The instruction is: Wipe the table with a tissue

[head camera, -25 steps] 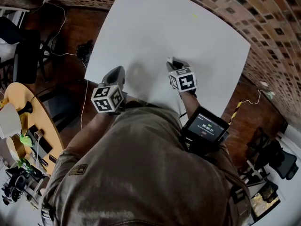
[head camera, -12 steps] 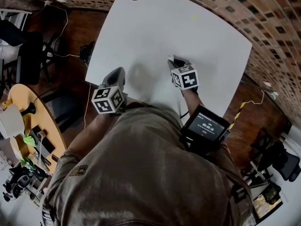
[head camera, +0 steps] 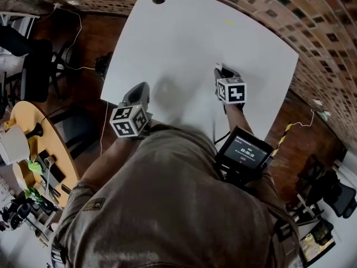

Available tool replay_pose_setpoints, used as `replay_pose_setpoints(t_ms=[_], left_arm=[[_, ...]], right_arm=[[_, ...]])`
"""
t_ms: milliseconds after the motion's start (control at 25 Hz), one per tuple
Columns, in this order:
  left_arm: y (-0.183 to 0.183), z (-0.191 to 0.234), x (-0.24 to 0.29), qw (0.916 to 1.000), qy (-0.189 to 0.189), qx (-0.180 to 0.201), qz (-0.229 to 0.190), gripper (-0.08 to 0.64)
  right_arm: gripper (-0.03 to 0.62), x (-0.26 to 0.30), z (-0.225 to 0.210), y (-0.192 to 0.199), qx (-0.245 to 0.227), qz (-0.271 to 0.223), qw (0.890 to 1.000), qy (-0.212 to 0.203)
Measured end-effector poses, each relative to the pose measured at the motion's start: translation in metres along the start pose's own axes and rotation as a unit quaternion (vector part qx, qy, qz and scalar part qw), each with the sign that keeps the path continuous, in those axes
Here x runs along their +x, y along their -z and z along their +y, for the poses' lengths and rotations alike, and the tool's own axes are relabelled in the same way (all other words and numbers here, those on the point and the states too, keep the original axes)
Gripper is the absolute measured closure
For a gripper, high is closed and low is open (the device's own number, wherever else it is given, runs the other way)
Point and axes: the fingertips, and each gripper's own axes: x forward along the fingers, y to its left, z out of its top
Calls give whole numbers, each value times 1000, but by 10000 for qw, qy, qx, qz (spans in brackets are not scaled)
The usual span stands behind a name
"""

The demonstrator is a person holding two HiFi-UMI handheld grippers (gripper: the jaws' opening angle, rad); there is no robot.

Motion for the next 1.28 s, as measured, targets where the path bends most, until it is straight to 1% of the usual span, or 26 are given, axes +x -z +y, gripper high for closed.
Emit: replay_pose_setpoints(t_ms=[200, 480, 600, 720, 920, 1120, 1280], left_arm=[[2, 8, -10, 9999, -66, -52, -68, 558], [8, 15, -20, 9996, -220, -131, -86, 558], [10, 14, -19, 9997, -213, -125, -66, 558], [10, 7, -17, 9999, -129, -64, -53, 558], [9, -9, -10, 9999, 118, 110, 14, 558], [9, -33, 3, 9987, 403, 288, 97, 558], [12, -46, 11, 9972, 586, 411, 196, 558]], right_arm=[[520, 8, 39, -1, -305, 71, 9991, -284], [520, 16, 84, 5, -657, 166, 9947, -777], [520, 17, 100, 12, -725, 209, 9925, -959], [520, 15, 107, 18, -721, 209, 9917, -1046], [520, 3, 93, 28, -515, 163, 9946, -886], [520, -15, 56, 45, -84, 90, 9985, -533], [520, -29, 25, 59, 266, 45, 9994, -195]])
